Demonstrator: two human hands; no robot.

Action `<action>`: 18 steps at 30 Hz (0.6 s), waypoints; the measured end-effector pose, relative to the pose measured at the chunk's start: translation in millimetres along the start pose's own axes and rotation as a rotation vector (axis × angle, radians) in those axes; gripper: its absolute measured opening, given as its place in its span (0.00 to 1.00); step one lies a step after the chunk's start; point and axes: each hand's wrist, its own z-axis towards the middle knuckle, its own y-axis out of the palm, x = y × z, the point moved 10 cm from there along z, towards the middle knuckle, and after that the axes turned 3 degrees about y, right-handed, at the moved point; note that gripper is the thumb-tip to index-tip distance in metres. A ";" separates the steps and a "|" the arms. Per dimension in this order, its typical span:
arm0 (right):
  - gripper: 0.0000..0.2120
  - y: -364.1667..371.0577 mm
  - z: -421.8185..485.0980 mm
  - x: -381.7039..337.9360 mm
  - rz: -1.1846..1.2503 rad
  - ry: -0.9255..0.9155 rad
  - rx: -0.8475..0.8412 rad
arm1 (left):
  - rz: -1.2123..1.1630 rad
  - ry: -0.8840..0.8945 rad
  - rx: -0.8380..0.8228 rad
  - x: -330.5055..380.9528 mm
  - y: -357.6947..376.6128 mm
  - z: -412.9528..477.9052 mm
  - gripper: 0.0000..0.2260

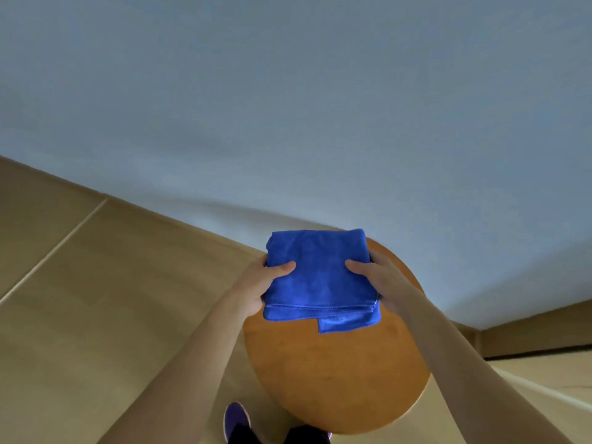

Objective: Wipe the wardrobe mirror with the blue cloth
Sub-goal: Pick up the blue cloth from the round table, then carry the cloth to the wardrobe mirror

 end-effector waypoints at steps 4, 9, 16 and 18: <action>0.14 59.7 3.4 -17.7 -0.071 -0.011 -0.070 | -0.075 0.076 0.053 8.2 -52.6 -26.2 0.23; 0.12 157.1 3.6 -29.8 -0.122 -0.016 -0.145 | -0.190 0.173 0.162 12.9 -137.3 -70.7 0.18; 0.12 315.8 -8.6 -41.5 -0.227 -0.074 -0.242 | -0.209 0.252 0.376 10.0 -283.1 -142.5 0.15; 0.12 361.6 -12.2 -45.9 -0.286 -0.109 -0.256 | -0.226 0.264 0.435 8.7 -320.8 -164.3 0.14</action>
